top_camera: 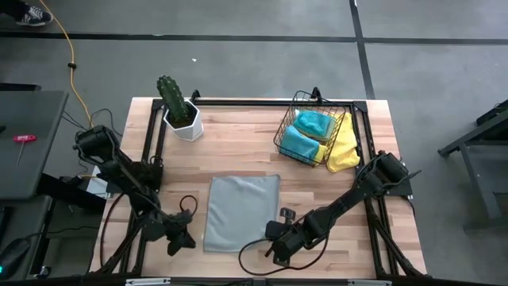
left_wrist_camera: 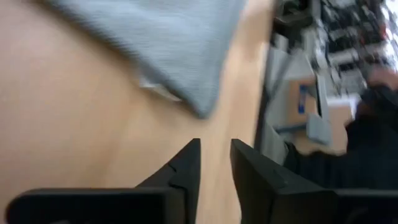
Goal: Fold microfiber towels
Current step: Fold the gray microfiber towel
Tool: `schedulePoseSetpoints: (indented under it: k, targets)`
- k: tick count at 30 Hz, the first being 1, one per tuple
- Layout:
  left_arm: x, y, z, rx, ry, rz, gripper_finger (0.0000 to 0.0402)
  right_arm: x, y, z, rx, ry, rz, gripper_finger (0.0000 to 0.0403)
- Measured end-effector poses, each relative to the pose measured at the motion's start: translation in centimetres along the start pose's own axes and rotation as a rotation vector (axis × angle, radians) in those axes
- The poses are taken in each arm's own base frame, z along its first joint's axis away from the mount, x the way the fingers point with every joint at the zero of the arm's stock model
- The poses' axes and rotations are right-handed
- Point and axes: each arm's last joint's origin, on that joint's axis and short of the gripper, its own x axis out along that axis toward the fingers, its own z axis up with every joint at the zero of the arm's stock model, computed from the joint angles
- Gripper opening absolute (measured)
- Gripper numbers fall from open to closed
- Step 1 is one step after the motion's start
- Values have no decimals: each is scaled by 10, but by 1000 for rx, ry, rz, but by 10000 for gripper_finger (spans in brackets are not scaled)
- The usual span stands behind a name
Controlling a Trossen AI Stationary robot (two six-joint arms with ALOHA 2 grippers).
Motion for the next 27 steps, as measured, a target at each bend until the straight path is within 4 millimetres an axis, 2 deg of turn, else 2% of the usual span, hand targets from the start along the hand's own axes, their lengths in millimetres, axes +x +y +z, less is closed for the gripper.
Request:
schedulePoseSetpoints:
  k: [3,7,14,18,24,27]
  targets:
    - [2,-9,4,105,32,-85,104,0,0,0,1,-1,-1,0]
    - [8,-30,8,366,64,-118,125,0,0,0,0,-2,-2,0]
    - [21,-56,12,907,163,293,129,0,0,0,1,-3,-3,0]
    - [35,-71,10,1082,162,308,129,0,-1,1,1,-8,-8,0]
    - [62,-59,0,1222,248,372,129,0,-1,1,1,-11,-11,0]
    - [69,-55,-1,1258,239,404,129,0,-1,1,1,-11,-11,0]
